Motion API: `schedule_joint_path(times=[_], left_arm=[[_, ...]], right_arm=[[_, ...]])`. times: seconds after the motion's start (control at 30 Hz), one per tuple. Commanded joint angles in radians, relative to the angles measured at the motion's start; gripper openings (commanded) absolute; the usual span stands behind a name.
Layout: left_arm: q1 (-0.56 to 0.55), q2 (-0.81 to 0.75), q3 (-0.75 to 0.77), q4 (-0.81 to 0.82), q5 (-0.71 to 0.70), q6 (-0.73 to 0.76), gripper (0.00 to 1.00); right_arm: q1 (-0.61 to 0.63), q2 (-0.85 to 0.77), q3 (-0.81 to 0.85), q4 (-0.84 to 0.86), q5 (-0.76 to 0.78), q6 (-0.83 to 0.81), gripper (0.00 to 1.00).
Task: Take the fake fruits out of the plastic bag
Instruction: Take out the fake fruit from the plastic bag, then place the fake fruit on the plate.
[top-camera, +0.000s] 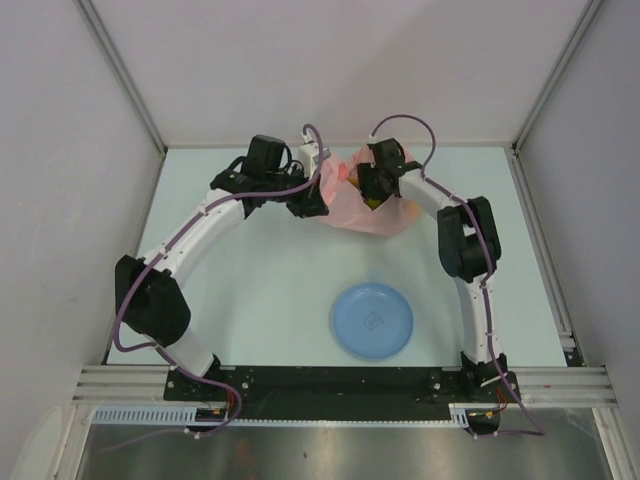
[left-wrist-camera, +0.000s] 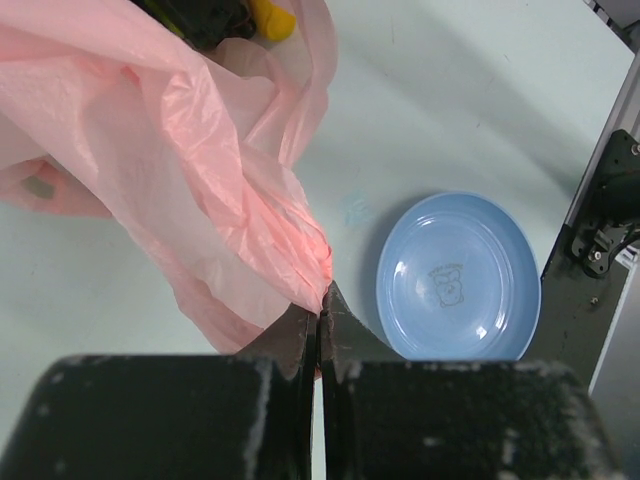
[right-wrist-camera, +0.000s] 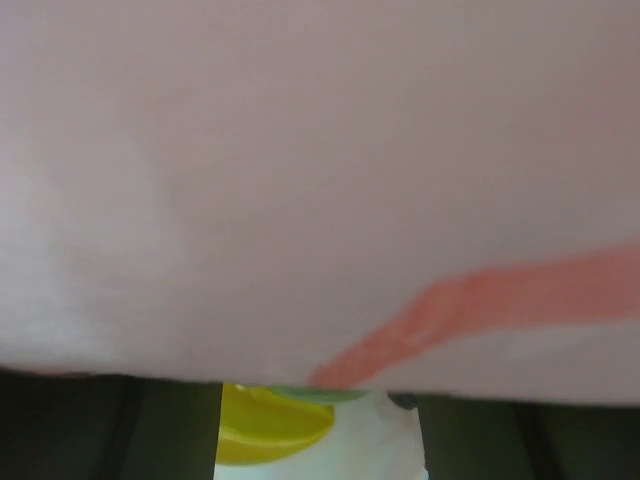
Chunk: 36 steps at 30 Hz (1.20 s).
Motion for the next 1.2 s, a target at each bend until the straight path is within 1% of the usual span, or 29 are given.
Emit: schedule_joint_path(times=[0.0,0.07,0.1,0.17,0.2,0.3,0.33,0.43,0.5,0.53,0.57,0.6,0.63,0.67,0.73,0.77,0.8,0.83,0.87,0.9,0.93,1.0,1.03,1.07,1.13,1.17], left_arm=[[-0.001,-0.003,0.025,0.043,-0.009,-0.027,0.00],[0.000,0.015,0.038,0.047,-0.015,-0.035,0.00],[0.000,0.021,0.056,0.050,-0.015,-0.038,0.00],[0.003,0.036,0.079,0.053,-0.017,-0.037,0.00],[0.007,0.055,0.102,0.054,-0.021,-0.035,0.00],[0.019,0.075,0.145,0.073,-0.026,-0.043,0.00],[0.020,0.081,0.151,0.077,-0.026,-0.044,0.00],[0.033,0.093,0.165,0.091,-0.008,-0.072,0.00],[0.043,0.093,0.163,0.097,0.005,-0.086,0.00],[0.046,0.090,0.160,0.099,0.020,-0.111,0.00],[0.051,0.087,0.157,0.100,0.026,-0.119,0.00],[0.062,0.079,0.145,0.108,0.029,-0.142,0.00],[0.066,0.064,0.136,0.116,0.031,-0.158,0.00],[0.080,0.055,0.128,0.135,0.037,-0.173,0.00],[0.086,0.030,0.105,0.149,0.049,-0.202,0.00],[0.091,0.026,0.101,0.152,0.058,-0.205,0.00],[0.089,0.018,0.088,0.154,0.055,-0.205,0.00],[0.091,0.010,0.081,0.159,0.052,-0.208,0.01],[0.091,-0.009,0.071,0.172,0.049,-0.210,0.01],[0.091,-0.020,0.053,0.180,0.049,-0.208,0.01],[0.091,-0.028,0.045,0.185,0.048,-0.205,0.01],[0.091,-0.042,0.027,0.189,0.046,-0.204,0.01],[0.091,-0.046,0.021,0.188,0.046,-0.204,0.01],[0.091,-0.054,0.009,0.189,0.046,-0.202,0.01],[0.091,-0.062,-0.002,0.186,0.041,-0.204,0.01],[0.089,-0.066,-0.014,0.186,0.040,-0.201,0.01]], right_arm=[[-0.035,-0.211,-0.115,0.051,-0.051,-0.075,0.33],[-0.044,-0.342,-0.181,0.091,-0.124,-0.097,0.32],[-0.047,-0.391,-0.250,0.099,-0.150,-0.136,0.31],[-0.050,-0.474,-0.319,0.110,-0.217,-0.173,0.28],[-0.049,-0.557,-0.371,0.107,-0.260,-0.190,0.27],[-0.032,-0.684,-0.430,0.079,-0.319,-0.281,0.22],[-0.021,-0.714,-0.463,0.076,-0.322,-0.296,0.20],[0.022,-0.810,-0.503,0.061,-0.319,-0.351,0.16],[0.066,-0.860,-0.520,0.033,-0.302,-0.391,0.15],[0.083,-0.913,-0.534,0.022,-0.299,-0.416,0.15],[0.136,-0.950,-0.583,0.013,-0.288,-0.487,0.15],[0.166,-0.984,-0.615,0.006,-0.255,-0.525,0.15],[0.201,-1.062,-0.658,0.004,-0.236,-0.561,0.15],[0.259,-1.102,-0.736,0.001,-0.221,-0.609,0.15],[0.328,-1.180,-0.819,-0.013,-0.178,-0.641,0.14],[0.362,-1.250,-0.911,-0.014,-0.159,-0.661,0.13],[0.435,-1.295,-0.957,0.008,-0.106,-0.666,0.09],[0.465,-1.329,-1.002,0.024,-0.077,-0.671,0.09],[0.502,-1.395,-1.052,0.045,-0.048,-0.677,0.09],[0.555,-1.416,-1.129,0.097,0.027,-0.678,0.13],[0.584,-1.432,-1.169,0.123,0.058,-0.681,0.13],[0.626,-1.446,-1.256,0.209,0.144,-0.691,0.13],[0.652,-1.444,-1.281,0.244,0.161,-0.691,0.13],[0.658,-1.443,-1.302,0.316,0.172,-0.686,0.13],[0.664,-1.443,-1.373,0.392,0.163,-0.681,0.14],[0.674,-1.440,-1.399,0.470,0.164,-0.684,0.14]])
